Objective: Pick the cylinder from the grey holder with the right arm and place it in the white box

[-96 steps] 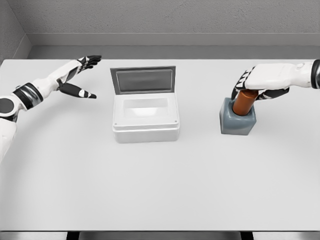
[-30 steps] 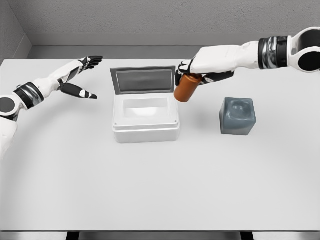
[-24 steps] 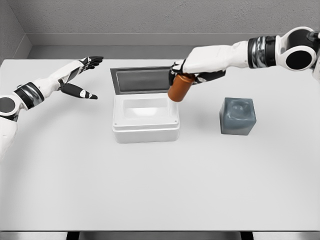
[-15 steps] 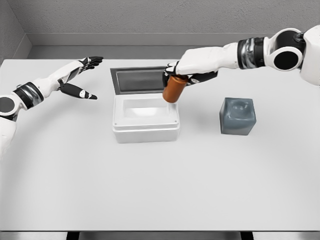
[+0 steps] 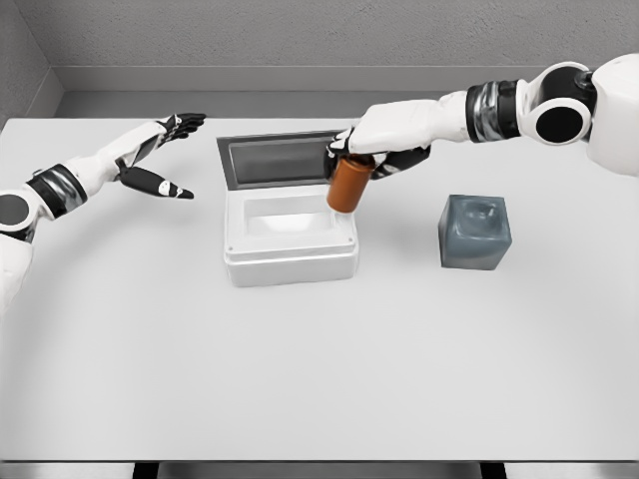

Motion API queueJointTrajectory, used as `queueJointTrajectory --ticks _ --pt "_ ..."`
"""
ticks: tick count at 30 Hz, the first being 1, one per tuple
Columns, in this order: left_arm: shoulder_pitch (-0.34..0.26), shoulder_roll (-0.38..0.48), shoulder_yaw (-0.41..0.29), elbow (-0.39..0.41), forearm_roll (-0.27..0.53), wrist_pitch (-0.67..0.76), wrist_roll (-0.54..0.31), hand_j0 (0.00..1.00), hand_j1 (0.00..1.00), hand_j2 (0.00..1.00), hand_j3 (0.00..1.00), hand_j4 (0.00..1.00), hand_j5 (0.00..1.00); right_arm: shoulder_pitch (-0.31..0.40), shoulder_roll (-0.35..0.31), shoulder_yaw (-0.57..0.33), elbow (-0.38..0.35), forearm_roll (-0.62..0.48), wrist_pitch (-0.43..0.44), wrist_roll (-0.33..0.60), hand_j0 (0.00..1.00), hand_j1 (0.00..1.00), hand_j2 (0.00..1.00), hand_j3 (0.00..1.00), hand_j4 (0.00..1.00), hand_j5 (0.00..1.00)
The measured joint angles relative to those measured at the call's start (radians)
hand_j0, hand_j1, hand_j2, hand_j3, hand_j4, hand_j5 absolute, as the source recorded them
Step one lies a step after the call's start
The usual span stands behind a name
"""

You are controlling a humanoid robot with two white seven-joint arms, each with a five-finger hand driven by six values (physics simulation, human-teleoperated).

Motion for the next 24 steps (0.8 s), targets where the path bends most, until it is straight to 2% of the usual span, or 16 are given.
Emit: queueJointTrajectory --ticks 4,8,14,18,24 --pt "0.000 0.000 0.000 -0.001 0.000 -0.001 0.000 1.00 1.00 1.00 1.00 1.00 1.00 0.000 -0.012 -0.007 -0.021 0.009 -0.002 -0.002 1.00 1.00 1.00 1.00 1.00 1.00" --pt "0.000 0.000 0.000 -0.001 0.001 -0.001 0.000 1.00 1.00 1.00 1.00 1.00 1.00 0.000 -0.061 -0.030 -0.072 0.004 -0.001 -0.006 1.00 1.00 1.00 1.00 1.00 1.00" --pt "-0.002 0.000 0.000 -0.001 0.002 -0.001 0.000 1.00 1.00 1.00 1.00 1.00 1.00 -0.012 -0.208 -0.080 -0.144 -0.011 0.000 -0.007 1.00 1.00 1.00 1.00 1.00 1.00" --pt "-0.002 0.000 0.000 -0.001 0.002 -0.002 0.000 1.00 1.00 1.00 1.00 1.00 1.00 -0.015 -0.248 -0.090 -0.157 -0.015 0.000 -0.006 1.00 1.00 1.00 1.00 1.00 1.00" --pt "0.003 0.011 0.000 0.001 0.001 -0.004 0.000 1.00 1.00 1.00 1.00 1.00 1.00 -0.028 -0.373 -0.085 -0.162 -0.016 0.000 -0.003 1.00 1.00 1.00 1.00 1.00 1.00"
